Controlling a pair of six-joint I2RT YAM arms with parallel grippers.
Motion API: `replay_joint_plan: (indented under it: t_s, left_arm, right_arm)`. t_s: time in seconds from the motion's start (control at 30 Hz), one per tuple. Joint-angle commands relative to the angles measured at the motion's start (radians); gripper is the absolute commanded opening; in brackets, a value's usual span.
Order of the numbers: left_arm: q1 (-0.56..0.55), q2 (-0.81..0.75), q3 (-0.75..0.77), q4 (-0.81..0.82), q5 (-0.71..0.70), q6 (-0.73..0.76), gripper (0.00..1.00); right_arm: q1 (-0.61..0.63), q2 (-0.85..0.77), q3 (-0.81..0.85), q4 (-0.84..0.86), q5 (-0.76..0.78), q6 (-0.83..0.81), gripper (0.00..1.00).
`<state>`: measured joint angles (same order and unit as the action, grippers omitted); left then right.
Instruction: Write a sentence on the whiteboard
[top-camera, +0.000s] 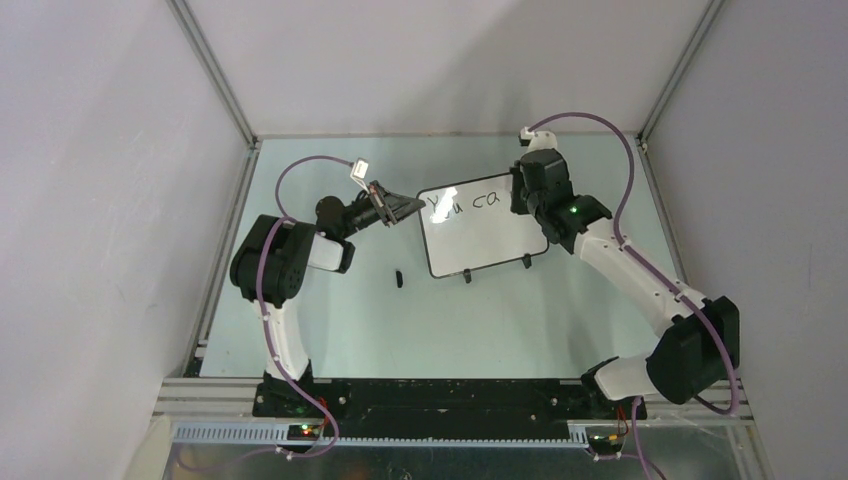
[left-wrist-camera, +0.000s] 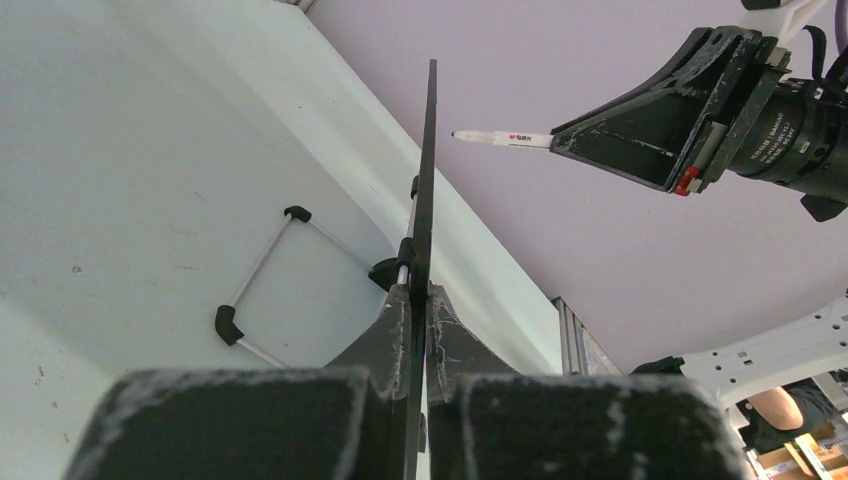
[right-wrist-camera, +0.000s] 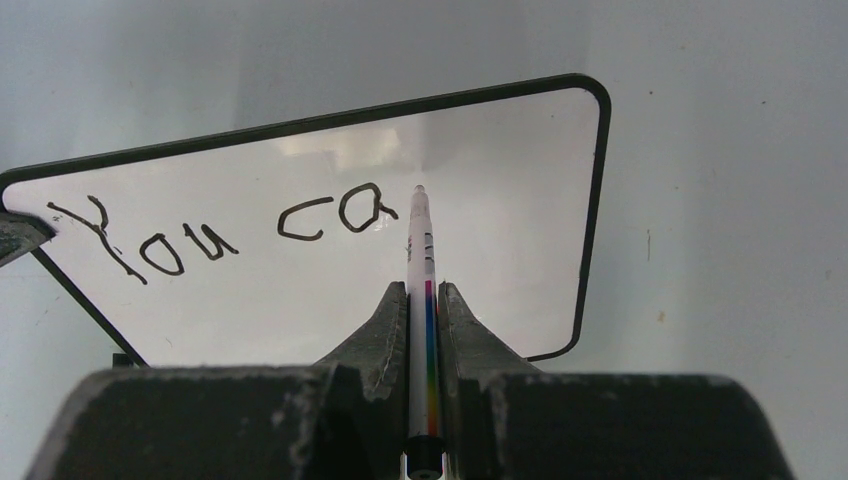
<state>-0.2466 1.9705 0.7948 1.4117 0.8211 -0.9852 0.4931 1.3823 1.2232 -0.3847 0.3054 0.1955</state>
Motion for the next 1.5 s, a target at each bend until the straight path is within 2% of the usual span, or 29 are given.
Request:
replay_joint_plan:
  t_s: [0.0,1.13,1.47]
  left_arm:
    - [-0.007,-0.053,0.001,0.044,0.017,0.004,0.00]
    - [-0.008,-0.050,0.003,0.044,0.016,0.003,0.00]
    - [-0.008,-0.053,0.001,0.046,0.016,0.002,0.00]
  right_arm:
    - [-0.002,0.014,0.031,0.029,-0.017,0.014,0.00]
    - [-0.004,0.075,0.077,-0.004,0.006,0.016,0.00]
    - [0.025,0.037,0.012,-0.029,0.016,0.030,0.00]
